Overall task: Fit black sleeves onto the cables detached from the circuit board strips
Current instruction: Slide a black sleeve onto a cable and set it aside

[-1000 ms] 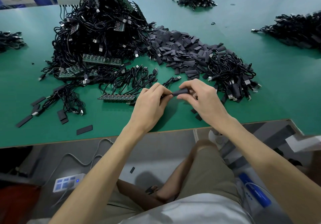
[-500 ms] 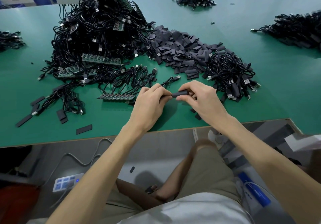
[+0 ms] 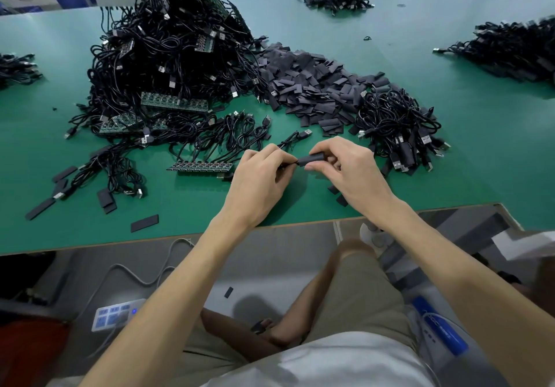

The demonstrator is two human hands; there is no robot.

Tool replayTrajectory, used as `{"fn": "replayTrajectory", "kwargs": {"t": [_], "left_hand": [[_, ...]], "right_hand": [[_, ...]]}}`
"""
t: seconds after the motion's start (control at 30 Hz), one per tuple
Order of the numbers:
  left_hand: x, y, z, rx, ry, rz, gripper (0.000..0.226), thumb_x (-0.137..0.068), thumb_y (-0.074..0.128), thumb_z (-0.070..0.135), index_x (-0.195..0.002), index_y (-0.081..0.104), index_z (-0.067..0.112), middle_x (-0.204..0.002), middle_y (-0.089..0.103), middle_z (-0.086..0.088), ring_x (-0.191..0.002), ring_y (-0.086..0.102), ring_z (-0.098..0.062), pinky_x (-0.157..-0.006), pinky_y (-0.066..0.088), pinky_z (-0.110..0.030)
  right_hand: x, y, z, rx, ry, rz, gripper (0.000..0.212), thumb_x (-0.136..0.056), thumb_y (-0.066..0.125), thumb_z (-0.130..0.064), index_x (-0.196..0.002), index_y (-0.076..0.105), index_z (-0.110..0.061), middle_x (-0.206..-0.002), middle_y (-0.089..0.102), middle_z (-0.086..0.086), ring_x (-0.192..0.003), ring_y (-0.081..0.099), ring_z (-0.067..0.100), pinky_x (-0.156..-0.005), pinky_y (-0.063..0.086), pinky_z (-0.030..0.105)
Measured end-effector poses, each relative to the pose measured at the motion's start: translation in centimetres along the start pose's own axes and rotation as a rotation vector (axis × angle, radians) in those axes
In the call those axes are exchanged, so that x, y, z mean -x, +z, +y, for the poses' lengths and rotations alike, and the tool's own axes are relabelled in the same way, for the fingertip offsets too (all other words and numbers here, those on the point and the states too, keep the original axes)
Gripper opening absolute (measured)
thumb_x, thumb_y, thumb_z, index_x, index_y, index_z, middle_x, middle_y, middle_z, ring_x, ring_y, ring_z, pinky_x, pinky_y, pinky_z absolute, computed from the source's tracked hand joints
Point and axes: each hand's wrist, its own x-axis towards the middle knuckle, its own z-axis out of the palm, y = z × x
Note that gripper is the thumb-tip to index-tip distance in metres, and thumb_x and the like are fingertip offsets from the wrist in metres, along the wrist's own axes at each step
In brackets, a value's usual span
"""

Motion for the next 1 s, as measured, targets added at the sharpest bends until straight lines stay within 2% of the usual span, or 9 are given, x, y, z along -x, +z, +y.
{"fn": "replayTrajectory", "kwargs": {"t": [0.17, 0.37, 0.47, 0.53, 0.6, 0.67, 0.77, 0.9, 1.0], "left_hand": [[0.0, 0.0, -0.1, 0.002, -0.002, -0.027, 0.01, -0.099, 0.066, 0.019, -0.103, 0.072, 0.013, -0.096, 0.068, 0.001, -0.079, 0.057, -0.025, -0.084, 0.041, -0.033], [-0.1, 0.1, 0.0, -0.003, 0.007, -0.019, 0.011, -0.099, 0.064, 0.018, -0.107, 0.07, 0.012, -0.101, 0.067, 0.001, -0.082, 0.056, -0.021, -0.084, 0.041, -0.033], [-0.1, 0.2, 0.0, -0.001, 0.007, -0.027, 0.017, -0.1, 0.063, 0.021, -0.112, 0.067, 0.011, -0.106, 0.065, -0.001, -0.086, 0.05, -0.014, -0.085, 0.041, -0.034], [-0.1, 0.1, 0.0, 0.009, 0.0, -0.051, 0.021, -0.099, 0.063, 0.022, -0.116, 0.066, 0.009, -0.109, 0.064, -0.003, -0.091, 0.054, -0.017, -0.089, 0.043, -0.036], [-0.1, 0.2, 0.0, -0.027, 0.002, -0.068, 0.024, -0.097, 0.066, 0.02, -0.119, 0.065, 0.009, -0.112, 0.063, -0.004, -0.1, 0.058, -0.023, -0.095, 0.043, -0.037], [-0.1, 0.3, -0.1, -0.054, 0.003, -0.062, 0.026, -0.094, 0.069, 0.016, -0.118, 0.065, 0.008, -0.113, 0.063, -0.007, -0.106, 0.057, -0.029, -0.097, 0.042, -0.04], [-0.2, 0.4, -0.3, -0.066, -0.012, -0.012, 0.026, -0.093, 0.072, 0.017, -0.117, 0.068, 0.007, -0.111, 0.06, -0.01, -0.104, 0.054, -0.031, -0.092, 0.045, -0.043], [-0.5, 0.3, -0.3, 0.012, -0.055, 0.094, 0.019, -0.096, 0.07, 0.02, -0.107, 0.074, 0.005, -0.098, 0.057, -0.006, -0.093, 0.05, -0.023, -0.083, 0.043, -0.032], [-1.1, -0.4, -0.5, 0.193, -0.244, 0.097, 0.029, -0.099, 0.066, 0.027, -0.082, 0.07, 0.003, -0.085, 0.051, -0.002, -0.076, 0.045, -0.015, -0.07, 0.035, -0.024]], "right_hand": [[0.1, 0.0, -0.1, -0.009, 0.004, -0.003, 0.02, -0.09, 0.078, -0.026, -0.102, 0.069, -0.013, -0.084, 0.054, -0.017, -0.073, 0.051, -0.001, -0.071, 0.047, 0.024], [-0.1, 0.0, 0.0, -0.041, 0.036, 0.005, 0.02, -0.091, 0.076, -0.03, -0.098, 0.07, -0.012, -0.086, 0.061, -0.011, -0.075, 0.054, -0.002, -0.072, 0.043, 0.017], [-0.4, -0.3, 0.0, -0.102, 0.117, 0.077, 0.02, -0.093, 0.073, -0.03, -0.089, 0.069, -0.012, -0.074, 0.06, -0.011, -0.067, 0.056, 0.002, -0.065, 0.04, 0.013], [-0.7, -0.6, 0.0, -0.179, 0.197, 0.139, 0.022, -0.095, 0.072, -0.029, -0.085, 0.068, -0.01, -0.062, 0.054, -0.01, -0.057, 0.055, -0.001, -0.059, 0.037, 0.009], [-0.8, -0.8, 0.1, -0.249, 0.275, 0.168, 0.026, -0.098, 0.069, -0.034, -0.084, 0.066, -0.012, -0.059, 0.056, -0.001, -0.051, 0.048, 0.003, -0.056, 0.039, 0.017], [-0.9, -1.1, 0.3, -0.287, 0.328, 0.204, 0.026, -0.099, 0.065, -0.039, -0.083, 0.063, -0.019, -0.062, 0.06, -0.002, -0.052, 0.048, 0.007, -0.056, 0.043, 0.028], [-0.9, -1.5, 0.3, -0.354, 0.367, 0.253, 0.027, -0.102, 0.061, -0.041, -0.081, 0.061, -0.024, -0.065, 0.063, -0.003, -0.053, 0.051, 0.012, -0.057, 0.046, 0.035], [-1.0, -1.4, 0.2, -0.407, 0.367, 0.208, 0.024, -0.101, 0.061, -0.042, -0.084, 0.062, -0.025, -0.068, 0.065, -0.004, -0.053, 0.052, 0.009, -0.056, 0.045, 0.025], [-1.1, -1.1, 0.2, -0.469, 0.357, 0.155, 0.015, -0.098, 0.066, -0.039, -0.091, 0.064, -0.025, -0.073, 0.066, -0.003, -0.053, 0.053, 0.007, -0.057, 0.047, 0.02]]}}
